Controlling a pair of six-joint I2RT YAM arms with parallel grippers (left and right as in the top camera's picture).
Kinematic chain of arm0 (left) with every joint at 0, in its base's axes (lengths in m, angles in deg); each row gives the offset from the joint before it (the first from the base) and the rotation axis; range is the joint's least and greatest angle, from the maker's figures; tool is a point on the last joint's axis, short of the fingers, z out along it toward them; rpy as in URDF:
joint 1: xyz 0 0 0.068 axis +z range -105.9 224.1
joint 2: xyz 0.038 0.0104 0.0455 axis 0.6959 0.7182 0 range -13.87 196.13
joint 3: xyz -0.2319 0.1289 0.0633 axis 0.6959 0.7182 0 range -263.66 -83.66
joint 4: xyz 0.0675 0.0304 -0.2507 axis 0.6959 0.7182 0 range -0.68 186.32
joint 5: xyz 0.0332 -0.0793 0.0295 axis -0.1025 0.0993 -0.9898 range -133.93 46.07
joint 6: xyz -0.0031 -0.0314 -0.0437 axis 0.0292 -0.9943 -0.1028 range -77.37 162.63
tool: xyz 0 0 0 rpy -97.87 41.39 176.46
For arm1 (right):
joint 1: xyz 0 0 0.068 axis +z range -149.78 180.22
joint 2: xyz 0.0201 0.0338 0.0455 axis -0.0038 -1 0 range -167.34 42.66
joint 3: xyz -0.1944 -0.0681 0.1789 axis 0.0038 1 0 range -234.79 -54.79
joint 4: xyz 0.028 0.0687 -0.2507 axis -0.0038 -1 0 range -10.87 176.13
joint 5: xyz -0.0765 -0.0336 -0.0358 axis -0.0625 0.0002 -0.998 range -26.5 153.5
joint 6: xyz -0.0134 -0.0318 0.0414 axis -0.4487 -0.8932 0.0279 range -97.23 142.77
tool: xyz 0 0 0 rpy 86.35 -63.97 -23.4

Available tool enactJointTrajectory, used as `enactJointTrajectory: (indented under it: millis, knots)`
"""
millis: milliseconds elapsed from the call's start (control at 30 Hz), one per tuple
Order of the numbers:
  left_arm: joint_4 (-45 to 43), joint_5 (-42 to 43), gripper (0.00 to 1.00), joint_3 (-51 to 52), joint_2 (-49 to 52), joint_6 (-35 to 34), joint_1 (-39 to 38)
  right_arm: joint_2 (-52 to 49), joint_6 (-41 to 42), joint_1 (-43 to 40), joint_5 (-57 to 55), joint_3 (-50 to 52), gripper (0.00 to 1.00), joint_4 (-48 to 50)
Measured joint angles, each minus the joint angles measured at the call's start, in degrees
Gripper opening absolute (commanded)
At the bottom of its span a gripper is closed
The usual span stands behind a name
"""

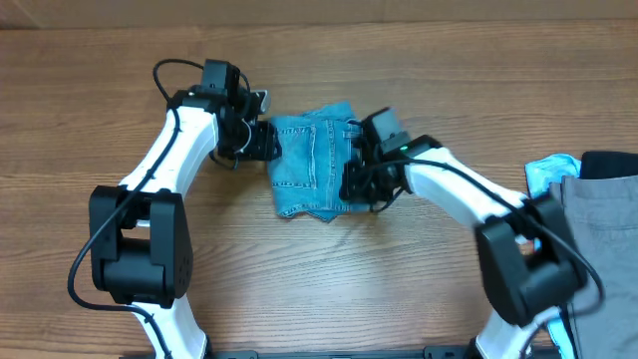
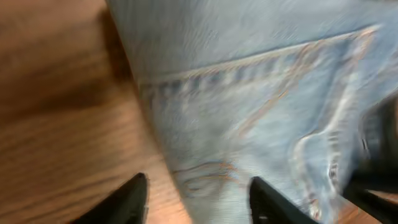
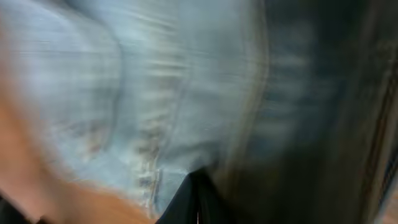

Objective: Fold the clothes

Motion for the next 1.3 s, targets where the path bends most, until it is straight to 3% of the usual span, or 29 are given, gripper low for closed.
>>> enactJointTrajectory:
  millis: [367, 600, 767, 900, 933, 967, 1033, 1167, 1300]
  knots:
    - [1.2, 2.6, 0.97, 1.2, 0.1, -0.5, 0.5, -3.1, 3.3, -1.3, 4.5, 0.4, 0.04, -0.2]
    - [-2.2, 5.9, 0.94, 1.2, 3.4, -2.3, 0.5, -3.2, 3.4, -1.4, 4.7, 0.4, 0.04, -0.2]
    - [-5.0, 15.3, 0.8, 0.7, 8.9, -3.2, 0.7, -3.2, 3.4, -1.4, 4.7, 0.4, 0.04, -0.2]
    - [-7.0, 21.9, 0.62, 0.3, 11.2, -3.3, 0.3, -3.3, 3.6, -1.4, 4.7, 0.4, 0.04, -0.2]
    - [-7.4, 22.5, 0.54, 0.3, 11.5, -3.4, 0.2, -3.3, 3.6, -1.4, 4.7, 0.4, 0.04, -0.2]
    - [-8.0, 22.7, 0.34, 0.3, 11.8, -3.3, 0.1, -3.3, 3.8, -1.4, 4.7, 0.4, 0.04, -0.2]
    - [-9.2, 22.8, 0.2, 0.3, 12.4, -3.6, -0.6, -3.3, 3.8, -1.4, 4.7, 0.4, 0.04, -0.3]
    - [-9.6, 23.0, 0.09, 0.2, 13.0, -3.6, -1.3, -3.3, 3.7, -1.4, 4.9, 0.4, 0.04, -0.7]
    - [-6.6, 23.6, 0.04, -0.5, 13.0, -3.5, -1.3, -1.9, 3.1, -1.3, 2.8, 0.5, 0.04, -4.4]
